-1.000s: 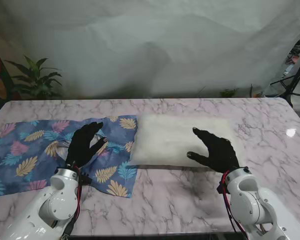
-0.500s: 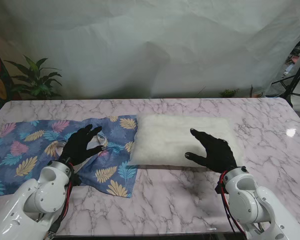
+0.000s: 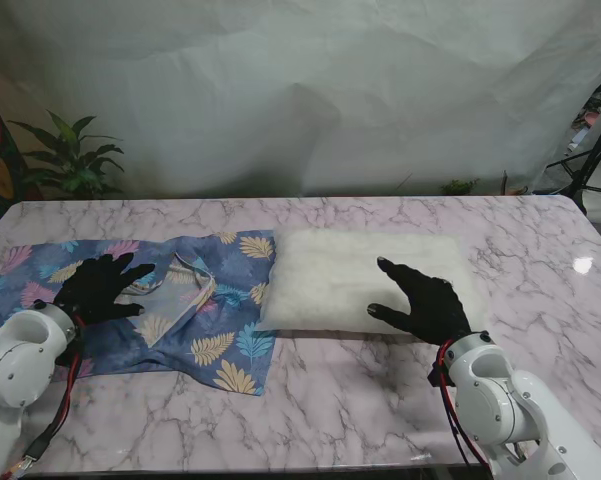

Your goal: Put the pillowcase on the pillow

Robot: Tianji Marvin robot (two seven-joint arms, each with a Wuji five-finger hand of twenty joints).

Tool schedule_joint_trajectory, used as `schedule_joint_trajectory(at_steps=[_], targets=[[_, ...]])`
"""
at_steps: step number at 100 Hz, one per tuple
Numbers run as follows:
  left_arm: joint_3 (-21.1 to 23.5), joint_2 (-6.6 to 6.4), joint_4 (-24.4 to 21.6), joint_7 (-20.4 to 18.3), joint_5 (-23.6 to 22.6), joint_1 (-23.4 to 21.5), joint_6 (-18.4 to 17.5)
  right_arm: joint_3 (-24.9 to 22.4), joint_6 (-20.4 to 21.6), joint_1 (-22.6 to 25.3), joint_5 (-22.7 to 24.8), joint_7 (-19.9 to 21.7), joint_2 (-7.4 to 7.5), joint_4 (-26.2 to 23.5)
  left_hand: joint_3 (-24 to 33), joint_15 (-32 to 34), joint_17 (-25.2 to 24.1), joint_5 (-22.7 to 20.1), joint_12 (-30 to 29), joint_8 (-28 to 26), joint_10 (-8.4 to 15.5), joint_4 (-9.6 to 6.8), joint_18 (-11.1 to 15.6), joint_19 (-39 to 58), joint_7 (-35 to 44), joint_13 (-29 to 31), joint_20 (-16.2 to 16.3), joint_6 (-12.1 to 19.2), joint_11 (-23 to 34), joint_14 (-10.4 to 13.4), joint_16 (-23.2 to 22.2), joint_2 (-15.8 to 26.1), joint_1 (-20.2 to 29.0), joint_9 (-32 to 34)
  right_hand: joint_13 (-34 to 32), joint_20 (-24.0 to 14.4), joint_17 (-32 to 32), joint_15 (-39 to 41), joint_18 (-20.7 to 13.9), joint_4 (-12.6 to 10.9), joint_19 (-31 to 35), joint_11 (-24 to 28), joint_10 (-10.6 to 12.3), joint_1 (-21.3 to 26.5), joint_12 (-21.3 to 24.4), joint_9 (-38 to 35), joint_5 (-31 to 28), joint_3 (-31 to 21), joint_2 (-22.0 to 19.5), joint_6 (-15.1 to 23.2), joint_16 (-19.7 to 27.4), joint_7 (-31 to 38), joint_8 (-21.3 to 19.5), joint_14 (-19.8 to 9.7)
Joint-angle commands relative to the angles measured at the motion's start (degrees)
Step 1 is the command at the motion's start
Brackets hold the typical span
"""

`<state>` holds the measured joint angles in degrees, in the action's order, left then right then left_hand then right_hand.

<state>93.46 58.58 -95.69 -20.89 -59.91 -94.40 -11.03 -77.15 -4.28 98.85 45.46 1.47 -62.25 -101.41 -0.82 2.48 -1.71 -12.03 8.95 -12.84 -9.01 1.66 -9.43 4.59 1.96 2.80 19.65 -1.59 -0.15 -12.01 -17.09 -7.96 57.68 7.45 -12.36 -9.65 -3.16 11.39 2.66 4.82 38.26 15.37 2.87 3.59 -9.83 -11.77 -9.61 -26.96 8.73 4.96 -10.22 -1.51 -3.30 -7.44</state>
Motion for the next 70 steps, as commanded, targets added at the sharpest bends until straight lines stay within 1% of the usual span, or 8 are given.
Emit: schedule_joint_trajectory(at_steps=[1,20,22,30,44,51,60,70], targets=[[0.9,-1.21,0.3,-3.3,-1.6,0.0,-1.1,0.0,-0.3,0.1,0.0,0.1,0.03,0.0,2.5,-2.0,0.1,2.0,-2.8,0.9,-1.4,-0.44,-2.6,-2.3,-0.8,-2.1,-2.0,1.8,-1.5,-1.8,1.5,-1.8,3.2,-2.7,-0.6,-0.4,-0.2,-2.7,-0.6,1.1,0.0,0.8,-0.1,-1.9,-0.6,1.0,0.0,1.6,-1.7,0.4,1.6,-0.8,0.7,-0.9],[1.5,-2.13,2.8,-8.6,-2.5,1.0,-2.6,0.0,-0.4,0.1,-0.1,0.5,0.07,-0.1,4.3,-2.9,0.0,3.3,-8.1,1.2,-4.3,0.2,-5.6,-2.8,-0.4,-2.6,-3.6,2.6,-2.2,-4.1,5.6,-3.4,-0.3,-3.3,-0.9,-0.3,-0.2,-2.7,-0.6,1.0,0.1,1.4,-0.1,-1.4,-0.9,0.9,0.0,2.1,-1.8,0.6,1.6,-0.8,0.7,-0.9],[1.5,-2.2,3.1,-9.0,-2.6,1.1,-2.7,0.0,-0.4,0.1,-0.1,0.5,0.07,-0.1,13.3,-2.8,0.0,3.6,-8.3,1.5,-4.6,1.07,-5.9,-2.5,-0.4,-2.6,-4.5,2.6,-2.1,-4.3,7.0,-5.7,-5.4,-3.3,-0.9,-0.3,-0.1,-2.7,-0.6,1.0,0.1,1.5,-0.1,-1.4,-0.9,0.9,0.0,2.1,-1.9,0.6,1.6,-0.8,0.7,-0.8],[1.3,-2.38,4.5,-9.4,-2.9,1.6,-3.0,0.1,-0.5,0.0,-0.1,0.5,0.07,-0.1,22.4,-2.9,0.4,3.8,-8.3,1.5,-5.2,2.14,-6.9,-2.6,-1.4,-2.8,-4.8,2.5,-2.1,-4.5,7.5,-8.7,-10.0,-3.4,-1.1,-0.3,-0.1,-2.6,-0.6,1.0,0.2,1.8,0.0,-1.3,-1.0,0.9,0.0,2.3,-2.0,0.7,1.5,-0.8,0.7,-0.9],[0.8,-2.67,6.6,-10.0,-2.6,2.7,-3.9,0.1,-0.6,-0.1,-0.1,0.7,0.1,-0.1,25.8,-3.0,1.5,4.3,-8.3,1.4,-4.7,1.67,-7.1,-2.2,-2.3,-2.8,-4.8,2.9,-2.1,-4.1,7.6,-10.9,-6.2,-3.3,-1.2,-0.3,0.0,-2.6,-0.4,1.0,0.3,2.2,0.0,-1.1,-1.2,1.0,0.0,2.6,-2.1,0.7,1.5,-0.9,0.7,-0.9],[0.8,-2.88,7.3,-10.4,-3.1,3.1,-5.1,0.2,-0.7,0.0,0.0,0.7,0.1,-0.1,28.9,-3.2,2.0,3.8,-8.3,-1.2,-4.0,2.26,-5.4,-2.4,-1.1,-2.6,-5.3,3.4,-2.1,-3.0,8.6,-11.8,-3.9,-3.3,-1.3,-0.3,0.0,-2.6,-0.3,0.9,0.5,2.4,0.1,-1.0,-1.2,0.9,0.0,2.7,-2.2,0.7,1.5,-0.9,0.7,-0.9],[0.9,-3.11,8.2,-11.0,-3.4,3.6,-6.3,0.2,-0.7,-0.1,-0.1,0.5,0.05,-0.1,32.4,-3.3,2.1,0.7,-8.3,-2.9,-3.3,1.89,-4.3,-2.4,1.3,-2.7,-5.5,5.2,-2.1,-2.5,9.0,-12.6,0.6,-3.3,-1.4,-0.4,0.0,-2.6,-0.3,0.9,0.6,2.4,0.1,-0.8,-1.3,1.0,0.0,2.9,-2.3,0.7,1.5,-1.0,0.8,-1.0],[0.9,-3.35,9.2,-10.8,-4.8,4.4,-8.3,0.3,-0.7,-0.2,-0.1,0.3,0.04,0.0,35.7,-3.0,2.7,0.7,-8.3,-3.1,-3.1,2.49,-2.7,-2.3,5.3,-2.5,-5.8,5.5,-2.1,-2.0,8.6,-13.5,0.3,-3.2,-1.4,-0.4,0.0,-2.6,-0.3,0.9,0.7,2.5,0.2,-0.7,-1.3,1.0,0.0,3.0,-2.3,0.7,1.5,-1.0,0.9,-1.1]])
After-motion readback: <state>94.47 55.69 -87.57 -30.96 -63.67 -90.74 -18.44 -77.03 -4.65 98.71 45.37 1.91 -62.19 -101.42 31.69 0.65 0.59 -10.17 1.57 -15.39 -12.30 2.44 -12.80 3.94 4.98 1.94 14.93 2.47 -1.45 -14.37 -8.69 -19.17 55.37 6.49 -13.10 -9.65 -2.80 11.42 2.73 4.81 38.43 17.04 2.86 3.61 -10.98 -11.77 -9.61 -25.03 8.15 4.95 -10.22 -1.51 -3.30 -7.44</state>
